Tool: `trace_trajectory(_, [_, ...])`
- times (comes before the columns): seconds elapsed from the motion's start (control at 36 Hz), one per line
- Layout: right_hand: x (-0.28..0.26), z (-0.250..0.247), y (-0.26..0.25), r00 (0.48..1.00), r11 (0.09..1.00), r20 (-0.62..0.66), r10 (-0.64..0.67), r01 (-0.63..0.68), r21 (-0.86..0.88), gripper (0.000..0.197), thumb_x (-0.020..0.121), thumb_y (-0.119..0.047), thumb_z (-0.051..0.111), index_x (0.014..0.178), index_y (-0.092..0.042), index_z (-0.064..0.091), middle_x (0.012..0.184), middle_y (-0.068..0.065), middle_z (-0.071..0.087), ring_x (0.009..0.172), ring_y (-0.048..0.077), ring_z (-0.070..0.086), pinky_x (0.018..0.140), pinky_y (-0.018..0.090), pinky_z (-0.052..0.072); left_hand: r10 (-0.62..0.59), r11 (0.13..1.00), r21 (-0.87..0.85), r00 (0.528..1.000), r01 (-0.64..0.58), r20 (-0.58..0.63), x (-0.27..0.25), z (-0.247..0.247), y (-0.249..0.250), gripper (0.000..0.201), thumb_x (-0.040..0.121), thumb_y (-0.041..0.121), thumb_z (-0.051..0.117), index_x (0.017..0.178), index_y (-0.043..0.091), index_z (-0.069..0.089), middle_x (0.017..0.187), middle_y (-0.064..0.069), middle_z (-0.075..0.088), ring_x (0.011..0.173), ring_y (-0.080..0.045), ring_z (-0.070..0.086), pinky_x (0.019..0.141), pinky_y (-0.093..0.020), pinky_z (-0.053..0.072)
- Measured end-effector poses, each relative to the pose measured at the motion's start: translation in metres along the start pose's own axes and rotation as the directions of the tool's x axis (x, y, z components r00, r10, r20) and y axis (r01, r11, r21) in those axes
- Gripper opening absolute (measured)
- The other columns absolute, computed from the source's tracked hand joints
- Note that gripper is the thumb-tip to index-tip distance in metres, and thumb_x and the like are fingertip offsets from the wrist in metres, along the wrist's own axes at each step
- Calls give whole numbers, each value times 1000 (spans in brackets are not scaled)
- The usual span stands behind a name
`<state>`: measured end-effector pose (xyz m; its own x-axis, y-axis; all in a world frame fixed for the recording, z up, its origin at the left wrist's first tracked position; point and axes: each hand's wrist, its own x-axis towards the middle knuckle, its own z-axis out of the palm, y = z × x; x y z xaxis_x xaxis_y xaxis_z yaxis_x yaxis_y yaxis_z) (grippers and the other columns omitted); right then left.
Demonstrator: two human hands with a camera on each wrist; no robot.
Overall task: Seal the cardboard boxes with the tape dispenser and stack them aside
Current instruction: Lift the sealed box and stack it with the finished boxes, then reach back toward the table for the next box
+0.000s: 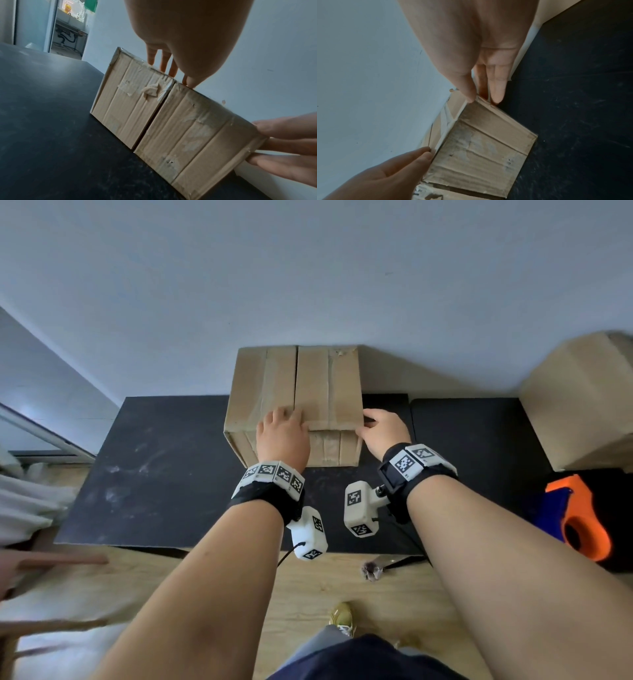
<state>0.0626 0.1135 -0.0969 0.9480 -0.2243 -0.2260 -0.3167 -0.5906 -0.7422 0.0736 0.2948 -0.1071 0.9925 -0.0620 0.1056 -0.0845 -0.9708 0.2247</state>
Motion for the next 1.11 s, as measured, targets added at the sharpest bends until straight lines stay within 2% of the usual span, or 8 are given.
trace_trajectory(0.19, [-8,-35,29,988,994,-109,112,-111,10,39,94,-22,56,133,-17,59,132,4,61,120,22,56,91,24,41,59,996,-58,997,-62,-48,0,9,48,44,99,26,38,142,17,39,146,-13,39,135,-30,34,115,-43,25])
trace_trajectory(0.44, [-36,-110,115,927,952,-221,304,-305,28,33,95,-16,54,127,-13,61,131,5,61,118,24,57,88,24,40,209,975,-96,974,-201,87,-12,32,150,53,100,29,39,150,17,26,151,-11,31,139,-27,28,115,-38,19])
trace_trajectory(0.56, [-50,-141,160,886,918,-249,391,-395,34,30,96,-18,54,125,-12,60,127,8,62,117,27,56,91,31,42,257,964,-113,956,-242,144,-27,50,199,55,100,30,41,150,16,24,150,-12,33,138,-27,30,115,-38,20])
trace_trajectory(0.75, [-72,-189,237,836,854,-241,493,-517,-47,34,93,-29,59,120,-9,53,118,10,61,108,33,60,81,33,42,216,969,-178,936,-171,277,-61,82,277,55,100,31,40,151,17,23,150,-10,34,138,-26,31,115,-38,22])
trace_trajectory(0.89, [-77,-204,275,847,832,-115,519,-531,-162,50,91,-39,65,124,-6,47,108,16,63,102,36,61,78,34,41,174,976,-183,930,-119,324,-76,100,313,55,100,31,39,151,17,23,151,-9,33,139,-25,30,116,-37,23])
trace_trajectory(0.97, [-73,-204,291,832,807,27,554,-529,-261,44,90,-51,61,97,-8,57,89,11,61,85,31,60,72,31,41,142,979,-187,933,-83,330,-82,105,329,55,100,30,39,151,16,24,151,-10,33,139,-26,30,115,-38,25])
trace_trajectory(1.06, [-67,-202,296,805,793,143,576,-508,-336,50,91,-58,53,85,-9,51,83,11,55,91,30,59,78,34,42,102,980,-194,933,-36,345,-88,107,343,54,100,31,39,151,17,23,152,-9,32,139,-25,29,115,-38,25])
trace_trajectory(1.11, [-64,-202,301,778,777,206,594,-489,-396,53,96,-58,45,90,-6,56,86,12,54,98,32,58,87,37,43,90,980,-197,935,-22,342,-91,107,351,54,100,31,39,151,17,24,151,-8,32,139,-25,29,114,-38,26])
